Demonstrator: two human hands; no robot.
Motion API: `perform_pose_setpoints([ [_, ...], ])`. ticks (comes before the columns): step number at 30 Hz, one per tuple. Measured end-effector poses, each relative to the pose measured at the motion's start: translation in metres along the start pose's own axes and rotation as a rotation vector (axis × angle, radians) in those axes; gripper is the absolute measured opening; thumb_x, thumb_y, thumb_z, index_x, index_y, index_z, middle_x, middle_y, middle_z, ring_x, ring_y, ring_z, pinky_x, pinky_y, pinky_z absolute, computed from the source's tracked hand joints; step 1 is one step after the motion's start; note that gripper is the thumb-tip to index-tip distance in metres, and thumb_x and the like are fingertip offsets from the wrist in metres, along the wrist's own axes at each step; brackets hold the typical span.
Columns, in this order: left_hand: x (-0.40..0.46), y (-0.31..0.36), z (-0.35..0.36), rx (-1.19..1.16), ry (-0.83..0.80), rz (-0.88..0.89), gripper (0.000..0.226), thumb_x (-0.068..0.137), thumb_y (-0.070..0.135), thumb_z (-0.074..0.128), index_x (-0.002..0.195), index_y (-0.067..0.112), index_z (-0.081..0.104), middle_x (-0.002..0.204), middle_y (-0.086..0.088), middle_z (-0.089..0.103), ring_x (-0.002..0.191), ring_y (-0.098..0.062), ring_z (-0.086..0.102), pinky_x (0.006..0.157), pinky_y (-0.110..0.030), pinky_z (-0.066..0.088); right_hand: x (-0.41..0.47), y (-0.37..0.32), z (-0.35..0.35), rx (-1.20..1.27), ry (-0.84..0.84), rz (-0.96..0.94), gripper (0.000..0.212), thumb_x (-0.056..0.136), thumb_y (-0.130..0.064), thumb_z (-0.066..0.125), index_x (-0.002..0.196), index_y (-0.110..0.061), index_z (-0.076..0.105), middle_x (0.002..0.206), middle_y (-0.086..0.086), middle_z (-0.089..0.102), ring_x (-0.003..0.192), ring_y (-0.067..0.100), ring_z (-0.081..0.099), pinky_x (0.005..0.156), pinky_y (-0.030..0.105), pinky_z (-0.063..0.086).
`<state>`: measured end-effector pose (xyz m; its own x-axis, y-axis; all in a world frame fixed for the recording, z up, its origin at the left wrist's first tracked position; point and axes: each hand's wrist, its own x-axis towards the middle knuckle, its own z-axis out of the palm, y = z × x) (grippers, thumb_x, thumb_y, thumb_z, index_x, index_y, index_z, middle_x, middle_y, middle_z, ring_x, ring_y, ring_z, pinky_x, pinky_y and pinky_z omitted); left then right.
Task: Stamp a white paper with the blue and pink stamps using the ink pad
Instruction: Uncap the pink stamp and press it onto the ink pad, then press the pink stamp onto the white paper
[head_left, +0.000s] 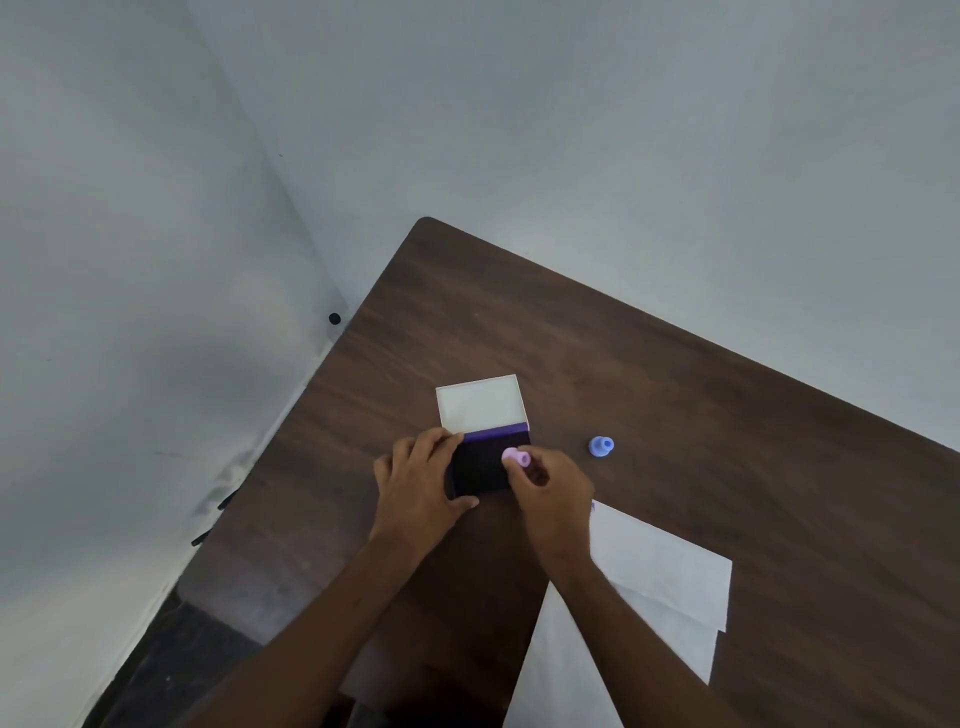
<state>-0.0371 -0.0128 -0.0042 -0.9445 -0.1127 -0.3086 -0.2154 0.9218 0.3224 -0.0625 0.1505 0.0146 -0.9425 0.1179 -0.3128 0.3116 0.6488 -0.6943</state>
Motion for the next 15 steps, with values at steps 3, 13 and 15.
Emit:
perform_pose_setpoints([
  [3, -0.003, 0.003, -0.001, -0.002, 0.020, 0.012, 0.079, 0.072, 0.058, 0.068, 0.139, 0.031, 0.038, 0.144, 0.004, 0.040, 0.130, -0.021, 0.035, 0.104, -0.043, 0.028, -0.012, 0.013, -0.024, 0.105, 0.112, 0.042, 0.021, 0.084, -0.036, 0.068, 0.096, -0.019, 0.070, 0.087, -0.004, 0.071, 0.077, 0.009, 0.065, 0.071, 0.017, 0.052],
  [13, -0.042, 0.090, 0.016, -0.049, -0.226, 0.430, 0.045, 0.096, 0.040, 0.044, 0.139, 0.028, 0.043, 0.145, 0.005, 0.045, 0.131, -0.019, 0.042, 0.112, -0.034, 0.021, -0.029, 0.071, -0.061, 0.141, 0.272, 0.387, 0.024, 0.083, -0.041, 0.069, 0.090, -0.018, 0.066, 0.088, -0.004, 0.071, 0.076, 0.013, 0.064, 0.065, 0.023, 0.051],
  [15, -0.045, 0.103, 0.023, 0.074, -0.299, 0.476, 0.052, 0.097, 0.045, 0.038, 0.146, 0.030, 0.029, 0.152, 0.006, 0.034, 0.136, -0.017, 0.032, 0.115, -0.035, 0.013, -0.028, 0.076, -0.062, 0.163, 0.258, 0.370, 0.023, 0.083, -0.040, 0.068, 0.088, -0.018, 0.066, 0.089, -0.006, 0.071, 0.077, 0.013, 0.064, 0.063, 0.017, 0.047],
])
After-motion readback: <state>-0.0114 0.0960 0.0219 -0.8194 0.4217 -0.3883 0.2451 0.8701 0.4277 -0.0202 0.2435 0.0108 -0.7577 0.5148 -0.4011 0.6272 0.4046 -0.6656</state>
